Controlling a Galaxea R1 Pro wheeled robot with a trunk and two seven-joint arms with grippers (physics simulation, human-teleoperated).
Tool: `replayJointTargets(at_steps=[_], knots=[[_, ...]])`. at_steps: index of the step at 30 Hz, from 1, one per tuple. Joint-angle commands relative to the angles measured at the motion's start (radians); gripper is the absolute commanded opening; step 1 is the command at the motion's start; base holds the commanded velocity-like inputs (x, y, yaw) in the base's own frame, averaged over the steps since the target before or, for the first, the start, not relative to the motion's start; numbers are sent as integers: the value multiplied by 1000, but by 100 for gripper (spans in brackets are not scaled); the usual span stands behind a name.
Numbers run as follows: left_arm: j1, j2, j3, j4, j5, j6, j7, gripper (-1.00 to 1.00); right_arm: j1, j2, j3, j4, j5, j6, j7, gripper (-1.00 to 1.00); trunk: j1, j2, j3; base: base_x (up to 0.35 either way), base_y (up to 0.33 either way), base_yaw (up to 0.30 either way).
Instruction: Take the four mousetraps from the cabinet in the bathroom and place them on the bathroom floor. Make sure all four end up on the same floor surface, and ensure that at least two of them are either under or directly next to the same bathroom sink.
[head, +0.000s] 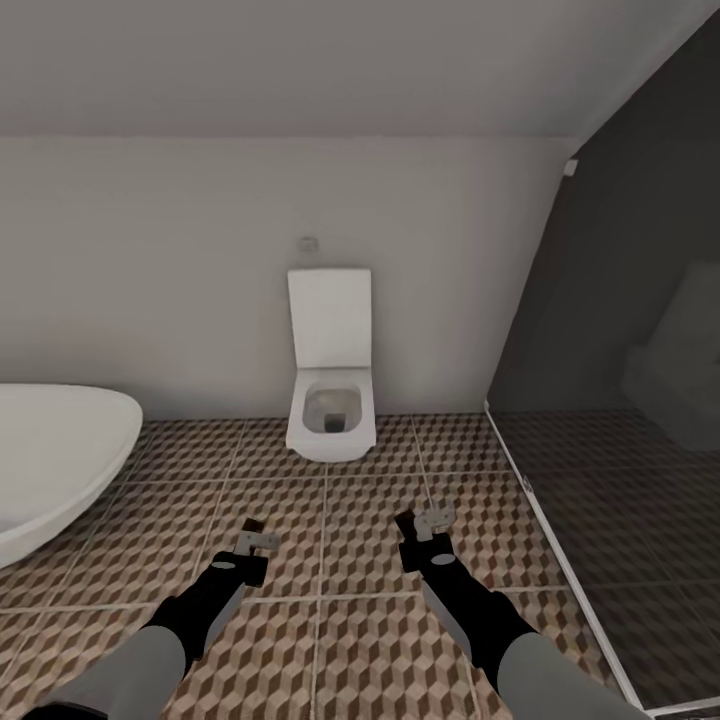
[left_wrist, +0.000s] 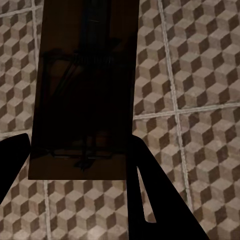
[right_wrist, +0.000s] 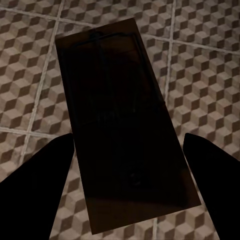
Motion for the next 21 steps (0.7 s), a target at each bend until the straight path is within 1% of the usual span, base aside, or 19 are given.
replayJointTargets(at_steps=[1,21], knots=[[0,0,0,0,0,0,0,-100,0,0,0,0,0,0,0,-100,4,-7,-5,0,0,0],[0,0,0,0,0,0,0,-100,0,1,0,0,0,0,0,-100,81,-147,-99,0,0,0]])
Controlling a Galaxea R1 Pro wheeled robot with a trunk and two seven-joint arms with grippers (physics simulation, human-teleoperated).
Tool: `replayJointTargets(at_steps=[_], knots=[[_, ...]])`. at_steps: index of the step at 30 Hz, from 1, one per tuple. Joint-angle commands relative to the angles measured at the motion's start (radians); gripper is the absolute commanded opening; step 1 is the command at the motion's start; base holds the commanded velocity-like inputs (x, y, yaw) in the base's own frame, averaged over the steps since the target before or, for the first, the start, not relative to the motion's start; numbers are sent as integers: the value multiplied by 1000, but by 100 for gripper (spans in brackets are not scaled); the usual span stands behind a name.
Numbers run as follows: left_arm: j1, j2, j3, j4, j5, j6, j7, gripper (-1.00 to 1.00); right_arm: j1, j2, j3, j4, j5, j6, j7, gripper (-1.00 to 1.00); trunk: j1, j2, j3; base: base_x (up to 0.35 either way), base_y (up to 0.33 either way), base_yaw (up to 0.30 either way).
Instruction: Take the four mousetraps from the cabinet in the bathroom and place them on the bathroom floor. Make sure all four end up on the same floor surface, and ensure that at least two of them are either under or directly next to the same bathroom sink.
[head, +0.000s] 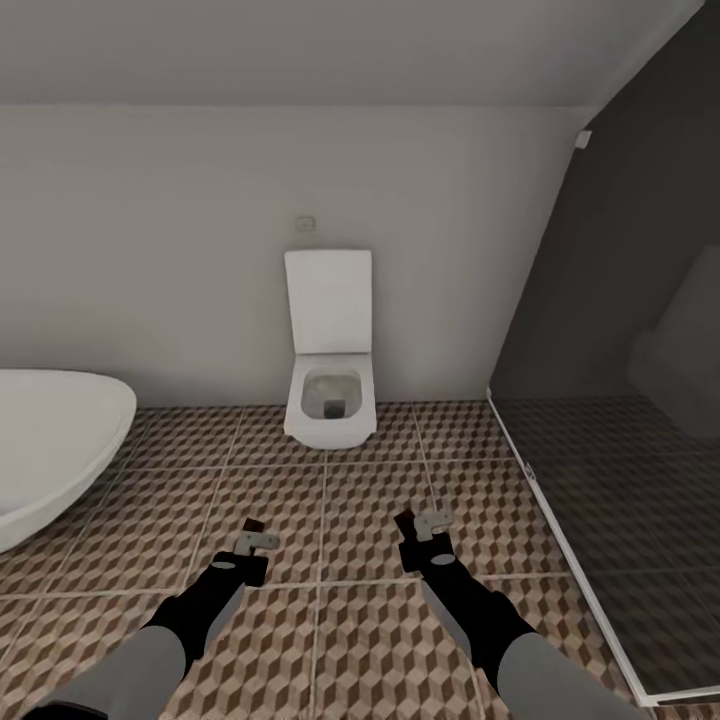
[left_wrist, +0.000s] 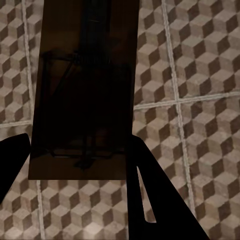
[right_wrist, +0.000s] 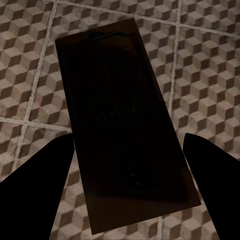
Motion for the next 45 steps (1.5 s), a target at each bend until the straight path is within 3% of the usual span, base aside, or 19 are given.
replayJointTargets(at_steps=[1,45], knots=[[0,0,0,0,0,0,0,-100,0,0,0,0,0,0,0,-100,4,-7,-5,0,0,0],[0,-2,0,1,0,0,0,-100,0,1,0,0,0,0,0,-100,173,-315,-212,0,0,0]])
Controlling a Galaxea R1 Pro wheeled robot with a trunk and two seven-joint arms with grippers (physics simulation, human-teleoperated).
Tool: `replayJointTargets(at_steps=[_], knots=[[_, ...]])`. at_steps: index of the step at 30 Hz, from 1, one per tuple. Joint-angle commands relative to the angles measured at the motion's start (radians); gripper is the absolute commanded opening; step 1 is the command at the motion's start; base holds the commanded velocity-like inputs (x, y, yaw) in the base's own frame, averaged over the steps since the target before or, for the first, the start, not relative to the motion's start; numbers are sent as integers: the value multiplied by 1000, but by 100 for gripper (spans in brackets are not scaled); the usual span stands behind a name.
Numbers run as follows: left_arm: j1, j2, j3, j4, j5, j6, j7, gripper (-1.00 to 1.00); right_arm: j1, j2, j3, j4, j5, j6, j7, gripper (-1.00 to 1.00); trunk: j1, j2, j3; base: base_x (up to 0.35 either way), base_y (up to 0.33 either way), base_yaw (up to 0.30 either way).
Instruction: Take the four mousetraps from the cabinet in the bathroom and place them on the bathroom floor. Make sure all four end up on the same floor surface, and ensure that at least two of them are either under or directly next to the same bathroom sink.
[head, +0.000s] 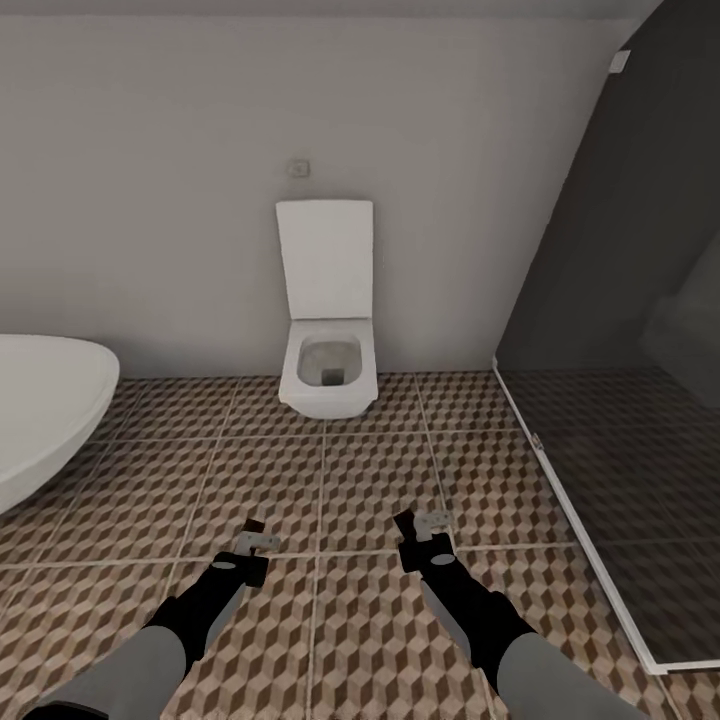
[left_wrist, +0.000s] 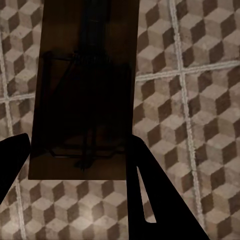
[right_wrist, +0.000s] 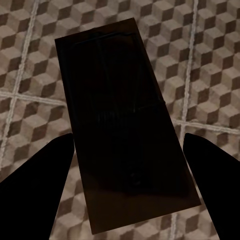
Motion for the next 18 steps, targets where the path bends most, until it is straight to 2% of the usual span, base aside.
replayJointTargets(at_steps=[1,8,18], knots=[[0,0,0,0,0,0,0,-100,0,0,0,0,0,0,0,-100,4,-7,-5,0,0,0],[0,0,0,0,0,0,0,-100,1,0,0,0,0,0,0,-100,31,-56,-38,0,0,0],[0,-2,0,-2,-1,0,-1,-100,0,0,0,0,0,0,0,-100,31,-56,-53,0,0,0]])
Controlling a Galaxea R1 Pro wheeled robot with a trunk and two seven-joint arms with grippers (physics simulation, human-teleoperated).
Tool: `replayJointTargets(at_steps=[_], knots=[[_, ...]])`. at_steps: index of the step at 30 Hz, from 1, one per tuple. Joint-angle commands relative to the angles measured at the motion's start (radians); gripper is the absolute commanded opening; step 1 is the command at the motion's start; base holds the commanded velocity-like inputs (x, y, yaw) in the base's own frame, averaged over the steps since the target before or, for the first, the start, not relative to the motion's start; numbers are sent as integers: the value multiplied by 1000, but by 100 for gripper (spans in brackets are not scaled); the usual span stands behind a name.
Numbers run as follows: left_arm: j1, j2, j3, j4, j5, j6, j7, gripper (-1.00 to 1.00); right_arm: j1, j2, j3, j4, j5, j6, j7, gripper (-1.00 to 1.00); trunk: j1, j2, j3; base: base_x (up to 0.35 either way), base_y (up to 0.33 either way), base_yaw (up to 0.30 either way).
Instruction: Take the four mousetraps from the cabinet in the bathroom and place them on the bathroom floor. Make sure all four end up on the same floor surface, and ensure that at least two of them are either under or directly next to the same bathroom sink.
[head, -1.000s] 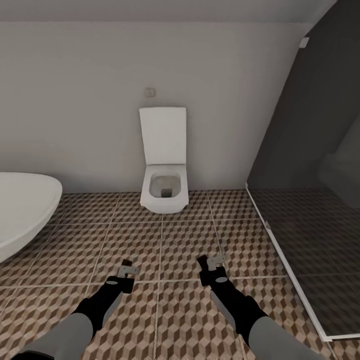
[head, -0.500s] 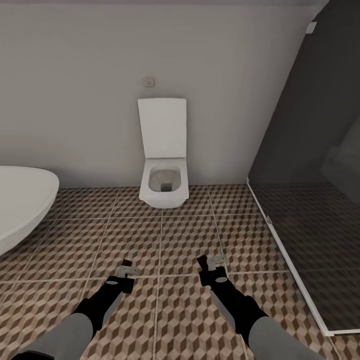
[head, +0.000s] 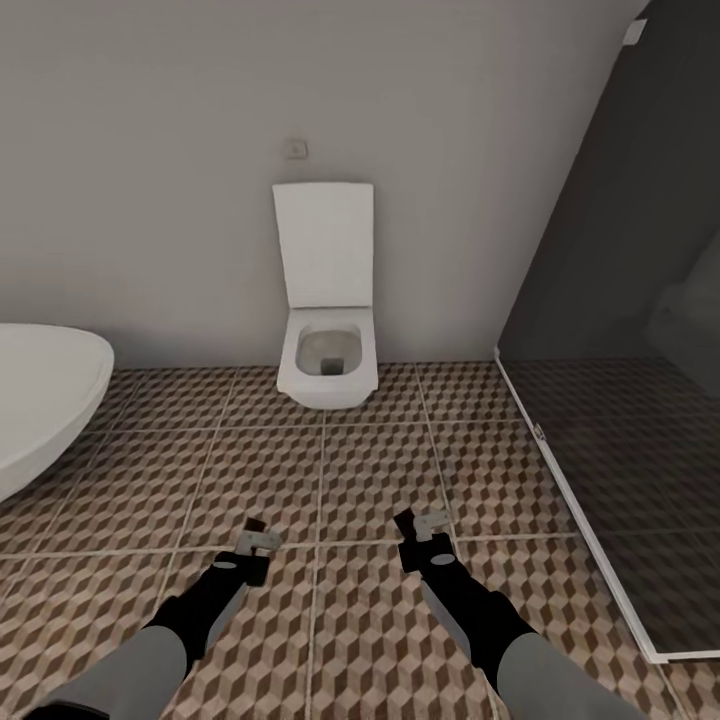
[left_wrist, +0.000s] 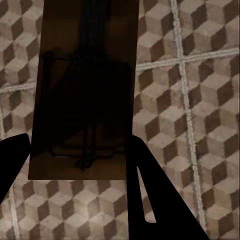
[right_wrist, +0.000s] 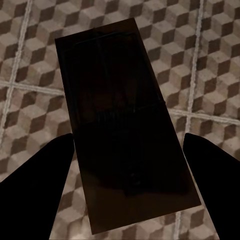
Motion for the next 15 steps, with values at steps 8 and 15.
replayJointTargets(at_steps=[8,15], knots=[[0,-10,0,1,0,1,0,-100,1,0,0,0,0,0,0,-100,0,0,-2,104,71,0],[0,-10,0,2,1,2,0,-100,1,0,0,0,0,0,0,-100,0,0,-2,243,184,0]])
